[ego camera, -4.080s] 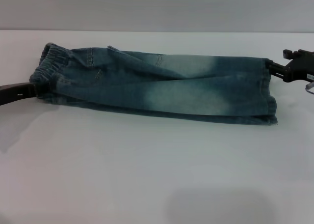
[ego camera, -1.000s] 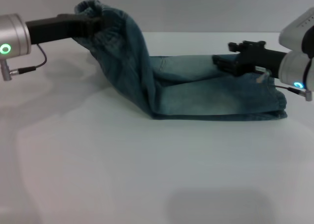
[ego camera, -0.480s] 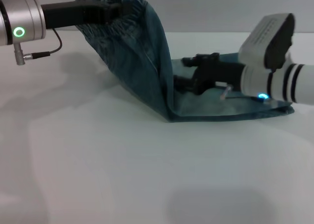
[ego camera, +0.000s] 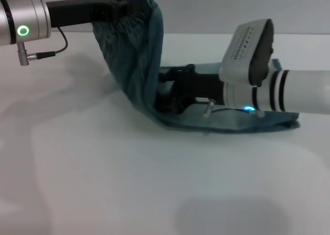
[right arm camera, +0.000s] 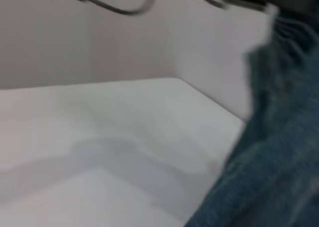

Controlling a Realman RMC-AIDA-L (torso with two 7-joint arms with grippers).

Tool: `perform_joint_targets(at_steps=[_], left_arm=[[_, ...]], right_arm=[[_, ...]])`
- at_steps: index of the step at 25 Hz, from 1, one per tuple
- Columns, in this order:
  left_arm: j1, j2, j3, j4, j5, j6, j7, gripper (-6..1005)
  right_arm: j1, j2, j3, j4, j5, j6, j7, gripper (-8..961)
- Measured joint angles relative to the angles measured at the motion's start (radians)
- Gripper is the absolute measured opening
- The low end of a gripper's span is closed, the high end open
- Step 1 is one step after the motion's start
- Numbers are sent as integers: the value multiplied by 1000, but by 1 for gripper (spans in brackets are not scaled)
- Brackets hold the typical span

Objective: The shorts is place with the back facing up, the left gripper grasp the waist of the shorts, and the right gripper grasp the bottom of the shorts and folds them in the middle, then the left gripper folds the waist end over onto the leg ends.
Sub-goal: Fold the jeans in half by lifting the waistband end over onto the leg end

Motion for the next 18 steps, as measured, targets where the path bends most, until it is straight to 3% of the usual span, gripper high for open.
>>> perform_joint_targets(at_steps=[12, 18], left_arm=[[3, -3, 0, -18, -2, -17, 7, 91], [8, -3, -1, -24, -4, -23, 10, 97]], right_arm=[[78, -3, -174, -53, 9, 11, 114, 576], [66, -8, -176, -47, 9, 19, 123, 576]])
